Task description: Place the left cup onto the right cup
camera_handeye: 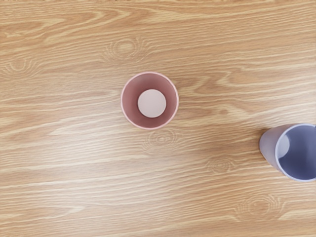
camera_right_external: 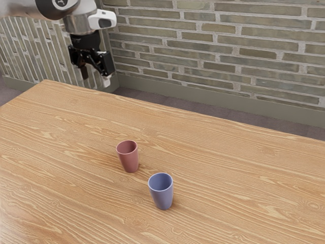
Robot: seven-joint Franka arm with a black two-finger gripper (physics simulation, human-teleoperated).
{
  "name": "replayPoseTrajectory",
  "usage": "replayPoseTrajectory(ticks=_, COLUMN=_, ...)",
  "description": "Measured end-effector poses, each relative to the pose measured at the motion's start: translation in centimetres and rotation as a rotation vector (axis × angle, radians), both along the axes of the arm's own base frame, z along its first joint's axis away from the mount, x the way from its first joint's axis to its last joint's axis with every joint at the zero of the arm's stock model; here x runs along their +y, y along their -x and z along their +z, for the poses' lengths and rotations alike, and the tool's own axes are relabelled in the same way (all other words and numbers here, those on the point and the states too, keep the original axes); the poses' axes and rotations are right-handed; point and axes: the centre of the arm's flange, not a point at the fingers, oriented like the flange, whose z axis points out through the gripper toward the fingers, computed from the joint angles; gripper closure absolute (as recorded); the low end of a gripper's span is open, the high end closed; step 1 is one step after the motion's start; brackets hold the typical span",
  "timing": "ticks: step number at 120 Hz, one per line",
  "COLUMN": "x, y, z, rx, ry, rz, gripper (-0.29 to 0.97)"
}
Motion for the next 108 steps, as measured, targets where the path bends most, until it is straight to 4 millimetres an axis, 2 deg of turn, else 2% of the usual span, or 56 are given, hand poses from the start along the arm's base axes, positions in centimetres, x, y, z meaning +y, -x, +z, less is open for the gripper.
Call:
replayPoseTrajectory(ticks=26, x=0.3, y=0.0, z=0.1, rx=-0.008, ry=-0.001, rz=0.005, gripper=0.0)
replayPoseTrajectory(ticks=57, x=1.6, y=-0.2, z=-0.4, rx=0.0, ry=-0.009, rz=0.029, gripper=0.0)
replayPoseTrajectory(ticks=81, x=3.4, y=-0.6, z=-1.7, rx=0.02, ry=-0.031, rz=0.056, gripper=0.0)
replayPoseTrajectory(ticks=108, x=6.0, y=-1.0, z=-4.0, rx=0.051, ry=-0.041, rz=0.092, gripper=0.0)
